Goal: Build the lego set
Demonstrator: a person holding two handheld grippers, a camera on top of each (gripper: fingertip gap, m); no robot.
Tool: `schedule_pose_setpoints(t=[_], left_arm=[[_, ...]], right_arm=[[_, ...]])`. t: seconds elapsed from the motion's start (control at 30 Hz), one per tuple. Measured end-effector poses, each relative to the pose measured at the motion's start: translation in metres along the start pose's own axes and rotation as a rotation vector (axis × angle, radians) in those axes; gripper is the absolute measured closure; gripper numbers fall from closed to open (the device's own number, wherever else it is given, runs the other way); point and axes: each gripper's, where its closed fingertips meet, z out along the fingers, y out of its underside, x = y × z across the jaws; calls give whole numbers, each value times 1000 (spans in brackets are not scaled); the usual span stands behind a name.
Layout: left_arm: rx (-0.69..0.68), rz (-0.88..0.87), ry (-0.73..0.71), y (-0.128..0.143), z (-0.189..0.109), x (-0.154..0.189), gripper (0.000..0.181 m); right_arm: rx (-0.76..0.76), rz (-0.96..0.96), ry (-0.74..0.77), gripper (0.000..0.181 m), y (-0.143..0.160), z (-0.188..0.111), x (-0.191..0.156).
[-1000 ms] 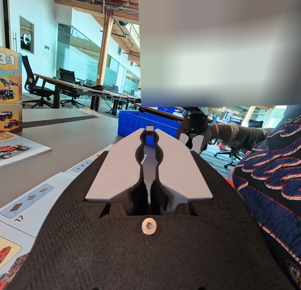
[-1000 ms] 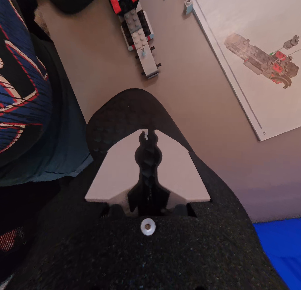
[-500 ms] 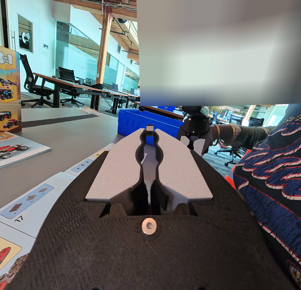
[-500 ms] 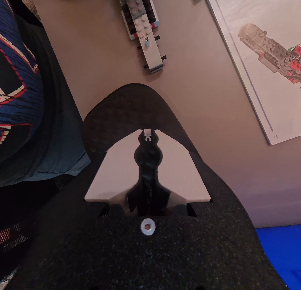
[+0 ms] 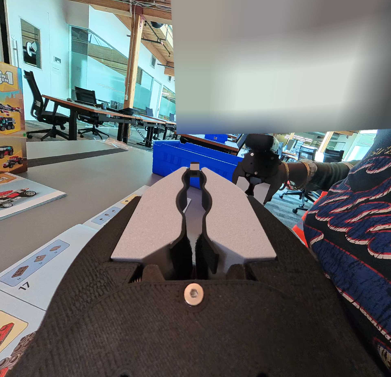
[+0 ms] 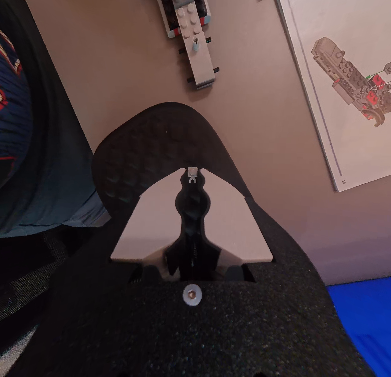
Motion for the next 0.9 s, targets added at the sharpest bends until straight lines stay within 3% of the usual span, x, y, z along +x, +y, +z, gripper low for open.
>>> schedule_pose_setpoints(t=[0.13,0.33,0.53,0.9], left_arm=[[-11,10,11,2,1,2,174],[-32,46,64,5,5,13,174],[-94,76,115,14,10,24,173],[-114,84,123,18,12,26,173]], right_arm=[[38,-11,-7,173,-5,-4,0],[627,97,-42,173,-91,-46,16],[1049,84,-276,173,-156,-63,17],[1063,-98,-310,173,-187,-49,10]])
